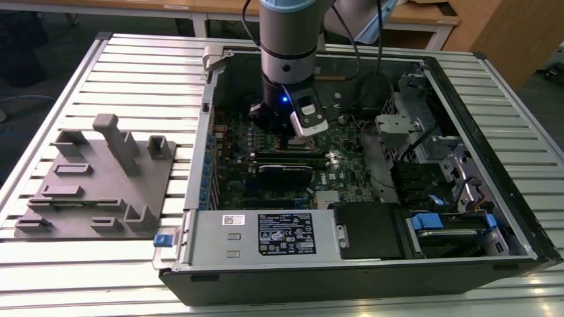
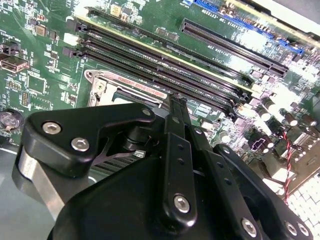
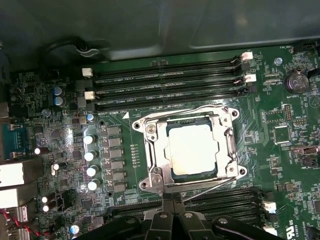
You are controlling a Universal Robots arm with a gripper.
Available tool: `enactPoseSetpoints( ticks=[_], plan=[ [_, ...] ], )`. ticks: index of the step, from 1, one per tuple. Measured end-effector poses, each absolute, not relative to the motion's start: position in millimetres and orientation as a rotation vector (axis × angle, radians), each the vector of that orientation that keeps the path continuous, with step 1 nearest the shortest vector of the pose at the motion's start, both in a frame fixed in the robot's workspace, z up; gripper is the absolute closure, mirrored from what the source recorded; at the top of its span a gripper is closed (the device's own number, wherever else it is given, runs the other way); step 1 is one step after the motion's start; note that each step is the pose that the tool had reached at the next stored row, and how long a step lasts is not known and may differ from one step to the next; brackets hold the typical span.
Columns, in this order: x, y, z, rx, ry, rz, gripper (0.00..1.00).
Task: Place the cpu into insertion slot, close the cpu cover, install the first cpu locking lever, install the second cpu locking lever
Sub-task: 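Install the second cpu locking lever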
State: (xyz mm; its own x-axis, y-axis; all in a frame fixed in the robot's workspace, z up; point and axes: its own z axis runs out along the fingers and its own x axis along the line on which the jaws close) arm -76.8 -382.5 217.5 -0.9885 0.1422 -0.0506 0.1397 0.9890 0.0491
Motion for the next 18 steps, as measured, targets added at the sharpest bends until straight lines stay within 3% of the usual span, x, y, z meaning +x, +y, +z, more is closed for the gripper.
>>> enactPoseSetpoints(
  ticks=[18],
  plan=[
    [-79.2,-383.7,216.0,0.218,3.079,0.071,0.90]
  ],
)
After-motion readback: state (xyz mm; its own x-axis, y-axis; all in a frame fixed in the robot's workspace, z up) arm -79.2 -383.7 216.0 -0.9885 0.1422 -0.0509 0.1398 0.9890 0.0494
